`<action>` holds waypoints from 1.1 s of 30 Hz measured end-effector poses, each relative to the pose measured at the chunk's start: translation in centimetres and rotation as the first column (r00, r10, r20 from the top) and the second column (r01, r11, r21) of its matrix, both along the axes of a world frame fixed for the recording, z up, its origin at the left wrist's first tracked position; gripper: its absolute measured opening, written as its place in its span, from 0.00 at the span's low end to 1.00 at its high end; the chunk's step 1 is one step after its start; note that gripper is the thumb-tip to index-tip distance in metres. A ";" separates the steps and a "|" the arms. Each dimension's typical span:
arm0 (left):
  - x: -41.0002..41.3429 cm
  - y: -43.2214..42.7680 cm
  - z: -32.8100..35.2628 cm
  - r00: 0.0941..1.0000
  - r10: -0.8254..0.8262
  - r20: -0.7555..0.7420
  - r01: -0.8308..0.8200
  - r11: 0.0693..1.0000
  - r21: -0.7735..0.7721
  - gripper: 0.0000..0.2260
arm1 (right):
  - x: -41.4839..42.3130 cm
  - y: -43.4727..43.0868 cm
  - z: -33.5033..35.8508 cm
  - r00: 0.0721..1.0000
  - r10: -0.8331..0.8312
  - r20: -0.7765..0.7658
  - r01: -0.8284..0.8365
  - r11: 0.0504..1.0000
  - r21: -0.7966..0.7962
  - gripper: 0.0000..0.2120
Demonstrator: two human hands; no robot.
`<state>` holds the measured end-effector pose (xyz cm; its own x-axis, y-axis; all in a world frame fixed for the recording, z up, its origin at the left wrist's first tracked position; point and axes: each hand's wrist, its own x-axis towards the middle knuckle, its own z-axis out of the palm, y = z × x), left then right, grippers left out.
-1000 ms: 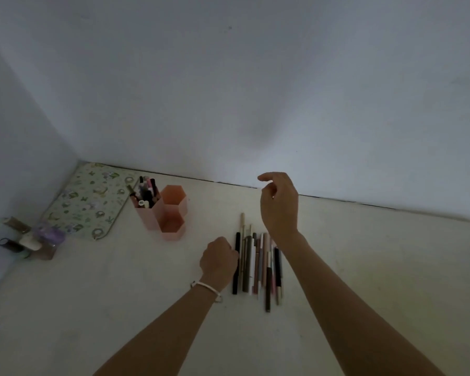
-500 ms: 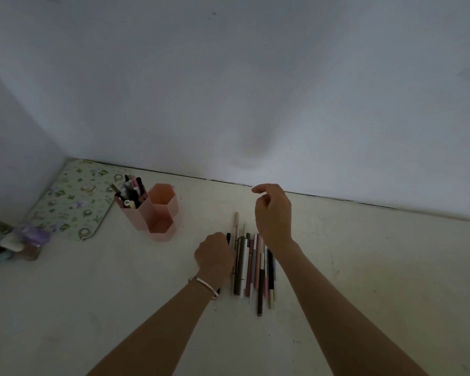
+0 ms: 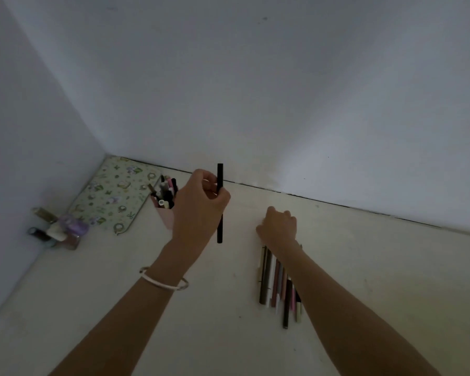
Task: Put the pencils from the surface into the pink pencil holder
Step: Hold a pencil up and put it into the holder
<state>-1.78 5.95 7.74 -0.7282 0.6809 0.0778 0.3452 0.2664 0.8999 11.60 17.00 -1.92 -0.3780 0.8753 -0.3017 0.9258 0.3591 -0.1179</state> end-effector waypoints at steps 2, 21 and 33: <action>-0.4 -0.5 -0.3 1.000 0.006 0.012 -0.006 1.000 0.023 0.07 | -0.3 -0.3 -0.6 1.000 0.023 0.001 -0.023 0.999 0.030 0.09; -5.2 -0.5 0.5 0.898 0.176 -0.403 -0.116 0.979 0.169 0.19 | -4.1 1.0 11.0 0.161 -0.384 -0.909 0.289 0.899 -0.328 0.09; -7.4 1.2 -1.9 0.649 -0.235 -0.723 -0.198 0.866 -0.459 0.14 | -3.5 -1.3 10.2 0.021 -0.345 -0.938 0.299 0.898 -0.323 0.11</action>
